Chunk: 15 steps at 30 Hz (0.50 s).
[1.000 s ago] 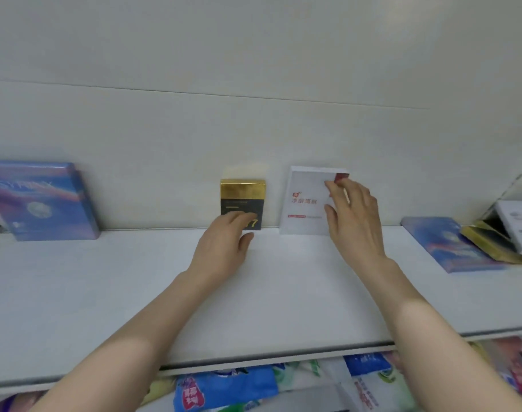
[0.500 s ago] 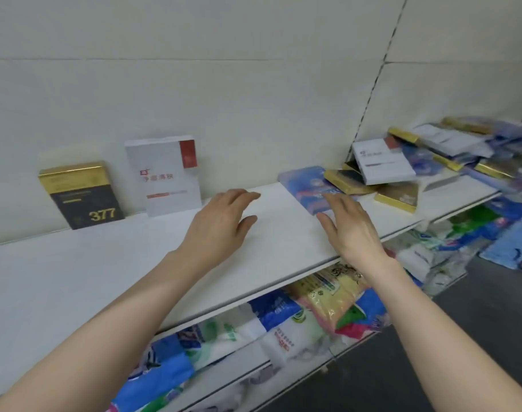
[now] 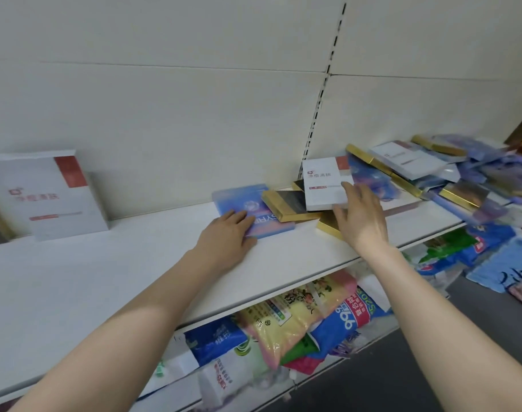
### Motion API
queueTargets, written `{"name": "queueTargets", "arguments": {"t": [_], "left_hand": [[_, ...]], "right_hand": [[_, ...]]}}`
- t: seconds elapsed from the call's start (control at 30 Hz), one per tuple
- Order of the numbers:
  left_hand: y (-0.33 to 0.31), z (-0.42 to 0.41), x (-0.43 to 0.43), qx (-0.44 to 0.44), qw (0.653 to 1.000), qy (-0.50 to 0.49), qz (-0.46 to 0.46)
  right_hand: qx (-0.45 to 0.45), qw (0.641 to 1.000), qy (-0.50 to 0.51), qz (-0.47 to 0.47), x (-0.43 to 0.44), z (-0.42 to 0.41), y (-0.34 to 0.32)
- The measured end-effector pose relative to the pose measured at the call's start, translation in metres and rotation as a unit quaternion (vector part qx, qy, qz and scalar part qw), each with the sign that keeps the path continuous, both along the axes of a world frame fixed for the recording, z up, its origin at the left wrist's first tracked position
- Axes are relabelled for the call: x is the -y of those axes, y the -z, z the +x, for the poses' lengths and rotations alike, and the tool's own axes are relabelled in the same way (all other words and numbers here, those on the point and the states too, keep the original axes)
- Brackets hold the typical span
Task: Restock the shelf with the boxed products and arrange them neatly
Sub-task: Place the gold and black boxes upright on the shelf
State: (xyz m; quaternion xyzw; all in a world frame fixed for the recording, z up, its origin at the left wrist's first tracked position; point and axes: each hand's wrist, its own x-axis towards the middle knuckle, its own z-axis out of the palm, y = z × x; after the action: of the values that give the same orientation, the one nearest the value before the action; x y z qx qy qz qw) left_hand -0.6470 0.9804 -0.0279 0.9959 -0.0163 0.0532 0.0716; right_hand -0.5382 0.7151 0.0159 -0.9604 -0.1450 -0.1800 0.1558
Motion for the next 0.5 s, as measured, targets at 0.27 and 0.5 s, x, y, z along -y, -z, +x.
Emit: {"name": "queueTargets", "arguments": {"t": [0.27,0.5], "left_hand": [[-0.016,-0.004,-0.015,0.078,0.996,-0.017,0.033],[-0.033,0.066,0.019,0.058,0.998,0.012,0.006]], "right_hand": [[-0.214,0.898,0.094,0.372,-0.020,0.027,-0.004],[-0.099,0.906,0.188,0.366,0.013,0.006,-0.003]]}}
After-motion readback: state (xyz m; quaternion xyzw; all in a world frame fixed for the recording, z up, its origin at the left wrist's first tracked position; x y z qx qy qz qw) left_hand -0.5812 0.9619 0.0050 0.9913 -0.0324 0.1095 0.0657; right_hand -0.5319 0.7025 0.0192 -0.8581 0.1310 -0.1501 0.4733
